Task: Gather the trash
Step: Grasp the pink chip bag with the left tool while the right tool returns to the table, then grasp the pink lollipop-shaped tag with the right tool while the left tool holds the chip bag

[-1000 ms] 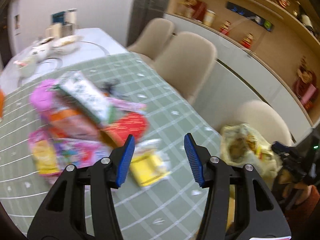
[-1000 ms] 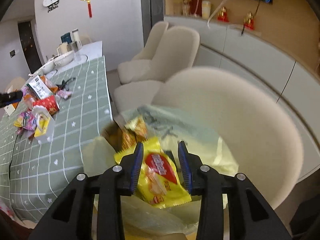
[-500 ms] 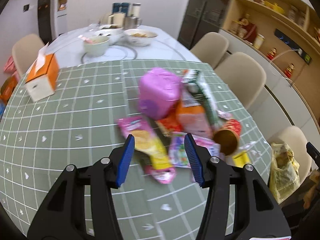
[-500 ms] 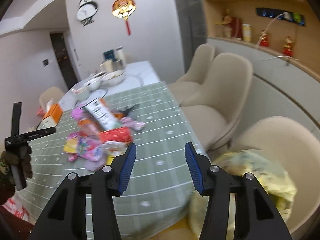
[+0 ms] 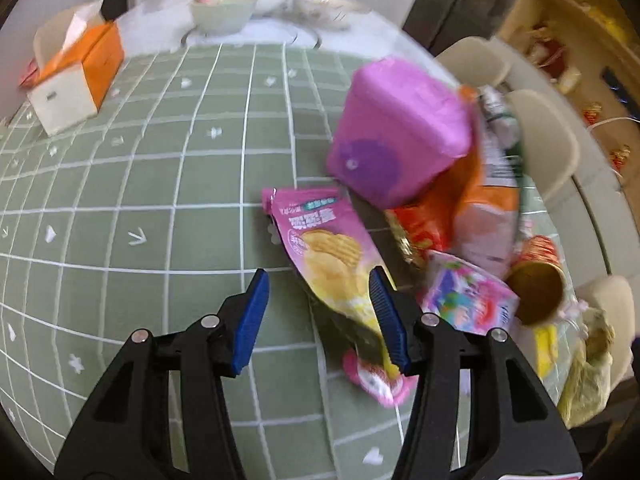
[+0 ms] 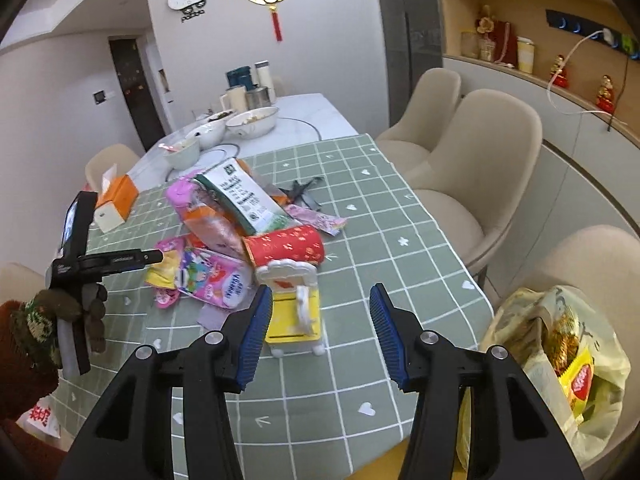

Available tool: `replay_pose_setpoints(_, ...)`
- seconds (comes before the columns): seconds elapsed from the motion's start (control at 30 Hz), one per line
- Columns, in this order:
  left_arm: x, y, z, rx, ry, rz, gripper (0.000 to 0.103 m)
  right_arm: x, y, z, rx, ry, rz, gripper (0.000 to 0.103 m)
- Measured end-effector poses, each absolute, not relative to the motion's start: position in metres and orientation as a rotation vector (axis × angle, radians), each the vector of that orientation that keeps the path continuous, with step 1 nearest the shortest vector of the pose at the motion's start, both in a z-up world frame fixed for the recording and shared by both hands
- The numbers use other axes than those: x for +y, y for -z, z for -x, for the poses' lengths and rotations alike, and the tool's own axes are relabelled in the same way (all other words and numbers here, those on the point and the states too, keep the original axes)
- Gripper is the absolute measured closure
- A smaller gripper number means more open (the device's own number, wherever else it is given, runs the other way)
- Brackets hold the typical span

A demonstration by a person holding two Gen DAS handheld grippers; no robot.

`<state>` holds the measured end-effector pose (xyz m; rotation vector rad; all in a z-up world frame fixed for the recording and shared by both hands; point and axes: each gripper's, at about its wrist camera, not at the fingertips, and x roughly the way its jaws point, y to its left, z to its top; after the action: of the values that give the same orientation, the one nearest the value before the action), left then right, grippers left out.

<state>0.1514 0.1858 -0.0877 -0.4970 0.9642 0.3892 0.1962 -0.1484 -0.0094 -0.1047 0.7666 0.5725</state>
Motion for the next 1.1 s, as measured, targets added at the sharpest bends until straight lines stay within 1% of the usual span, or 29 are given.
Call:
replay_pose_setpoints(0.03,0.185,0.091,-0.156,0.968,-0.373,0.518,0.063,-0.149,0.011,-0.196,0.764,-0.566,0.124,0.055)
replay_pose_setpoints(0.07,0.184,0.094,-0.159,0.972,-0.361,0.524,0.077,-0.148,0.012,-0.198,0.761,-0.556,0.157,0.055)
replay_pose_setpoints(0.13,0.177,0.095,-0.164,0.978,-0.344,0.504,0.093,-0.148,0.013,-0.201,0.756,-0.534,0.194,0.055)
replay_pose_setpoints(0.17,0.175,0.093,-0.163,0.974,-0.334,0.503,0.095,-0.148,0.015,-0.205,0.757,-0.528,0.197,0.055)
replay_pose_setpoints(0.27,0.174,0.082,-0.152,0.951,-0.287,0.536,0.098,-0.141,0.023,-0.214,0.784,-0.576,0.166,0.055)
replay_pose_setpoints(0.33,0.177,0.068,-0.140,0.924,-0.279,0.544,0.099,-0.124,0.031,-0.217,0.808,-0.641,0.158,0.055)
replay_pose_setpoints(0.53,0.208,0.038,-0.095,0.857,-0.346,0.586,0.099,-0.041,0.055,-0.200,0.862,-0.885,0.234,0.055)
replay_pose_setpoints(0.7,0.217,0.039,-0.060,0.877,-0.388,0.584,0.099,0.028,0.079,-0.190,0.939,-1.099,0.297,0.055)
replay_pose_setpoints(0.83,0.221,0.050,-0.027,0.891,-0.412,0.626,0.099,0.063,0.102,-0.189,1.040,-1.088,0.257,0.055)
replay_pose_setpoints(0.97,0.224,0.065,-0.009,0.921,-0.420,0.654,0.099,0.091,0.112,-0.180,0.974,-1.023,0.304,0.055)
replay_pose_setpoints(1.03,0.221,0.071,-0.004,0.937,-0.419,0.664,0.099,0.109,0.117,-0.174,0.919,-0.973,0.429,0.055)
replay_pose_setpoints(1.1,0.218,0.075,0.000,0.946,-0.410,0.664,0.099,0.112,0.123,-0.170,0.899,-0.930,0.502,0.059)
